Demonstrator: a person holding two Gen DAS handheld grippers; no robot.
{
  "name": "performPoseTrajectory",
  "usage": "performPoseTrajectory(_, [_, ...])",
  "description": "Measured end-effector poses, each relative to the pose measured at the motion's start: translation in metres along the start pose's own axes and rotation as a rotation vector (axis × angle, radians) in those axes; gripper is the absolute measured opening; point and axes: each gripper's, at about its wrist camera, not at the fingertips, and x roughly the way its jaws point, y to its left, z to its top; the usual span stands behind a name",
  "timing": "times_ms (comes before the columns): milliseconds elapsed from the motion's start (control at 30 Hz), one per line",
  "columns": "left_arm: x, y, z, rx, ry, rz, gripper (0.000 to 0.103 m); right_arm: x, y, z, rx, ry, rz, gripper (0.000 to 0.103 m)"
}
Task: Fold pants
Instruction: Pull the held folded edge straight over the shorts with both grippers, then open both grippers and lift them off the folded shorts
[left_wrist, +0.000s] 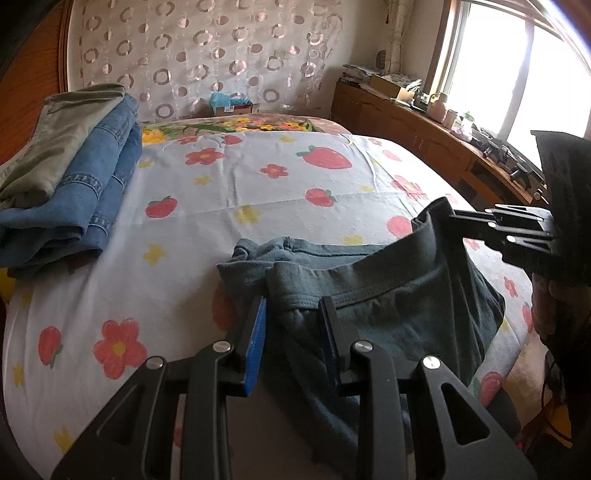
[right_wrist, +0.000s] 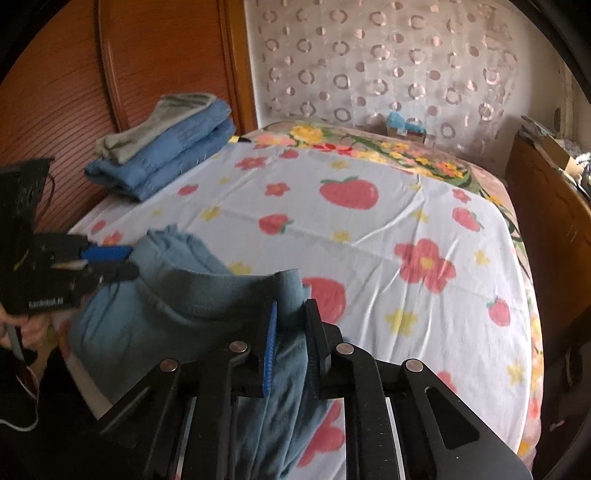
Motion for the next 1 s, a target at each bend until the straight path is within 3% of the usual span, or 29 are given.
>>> performPoseTrajectory(133, [0.0, 0.0, -0.001, 0.012, -0.013, -0.008, 0.026, 0.01, -0.005, -0.003, 0.028, 0.022, 0.001, 0.012])
performPoseTrajectory(333, [-0.009, -0.006, 0.003, 0.045, -0.066, -0.023, 0.009, 0.013, -0.008, -0.013, 0.056, 0.035, 0.016, 0.016])
performPoseTrajectory(433, [-0.023, -0.009, 0.009, 0.045, -0.129, -0.024, 0.007, 0.012, -0.011, -0.016, 0.065, 0.027, 0.019, 0.017])
performPoseTrajectory(533, [-0.024, -0.008, 0.014, 0.036, -0.141, 0.008, 0.007, 0.012, -0.015, -0.017, 0.088, 0.018, 0.003, 0.017])
performPoseTrajectory(700, [-0.01, -0.003, 0.013, 0.011, -0.077, 0.021, 0.014, 0.012, -0.015, -0.016, 0.089, 0.017, -0.022, 0.017])
performPoseTrajectory(1000, [-0.027, -0.009, 0.0, 0.014, -0.072, -0.003, 0.039, -0.017, -0.012, -0.027, 0.106, -0.014, -0.015, 0.024])
